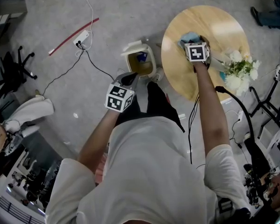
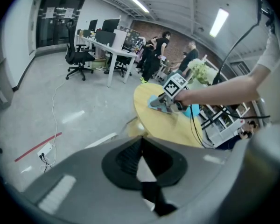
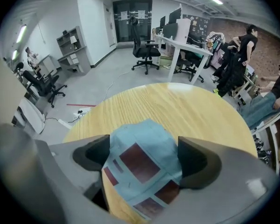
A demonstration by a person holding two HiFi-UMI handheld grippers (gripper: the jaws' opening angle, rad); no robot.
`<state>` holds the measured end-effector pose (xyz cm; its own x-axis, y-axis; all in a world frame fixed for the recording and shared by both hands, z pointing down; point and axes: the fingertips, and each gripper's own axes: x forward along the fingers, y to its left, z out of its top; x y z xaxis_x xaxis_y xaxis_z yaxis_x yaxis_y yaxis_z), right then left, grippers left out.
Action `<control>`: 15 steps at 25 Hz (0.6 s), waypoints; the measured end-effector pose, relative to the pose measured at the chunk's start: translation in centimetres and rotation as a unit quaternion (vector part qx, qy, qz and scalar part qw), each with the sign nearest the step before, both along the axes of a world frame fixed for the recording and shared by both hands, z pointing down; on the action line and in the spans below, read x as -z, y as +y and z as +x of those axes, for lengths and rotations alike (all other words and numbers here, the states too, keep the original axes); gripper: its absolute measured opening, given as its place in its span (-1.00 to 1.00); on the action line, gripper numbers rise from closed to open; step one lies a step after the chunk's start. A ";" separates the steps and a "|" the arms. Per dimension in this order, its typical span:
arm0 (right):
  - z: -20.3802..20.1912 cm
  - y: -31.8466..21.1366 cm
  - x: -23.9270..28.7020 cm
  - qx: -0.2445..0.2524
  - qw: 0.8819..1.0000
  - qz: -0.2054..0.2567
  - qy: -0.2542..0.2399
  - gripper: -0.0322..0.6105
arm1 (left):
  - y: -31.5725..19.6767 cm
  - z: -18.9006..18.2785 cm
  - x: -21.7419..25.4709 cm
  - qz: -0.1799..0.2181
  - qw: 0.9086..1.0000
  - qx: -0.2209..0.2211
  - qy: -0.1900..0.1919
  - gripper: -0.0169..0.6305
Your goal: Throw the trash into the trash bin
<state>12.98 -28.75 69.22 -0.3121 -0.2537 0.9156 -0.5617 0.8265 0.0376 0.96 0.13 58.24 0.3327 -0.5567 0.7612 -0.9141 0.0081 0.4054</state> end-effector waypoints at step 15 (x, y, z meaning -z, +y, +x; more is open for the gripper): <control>-0.5 1.2 -0.5 0.012 1.000 -0.009 0.011 0.20 | 0.5 0.5 -0.9 -0.005 1.000 0.010 0.009 -0.93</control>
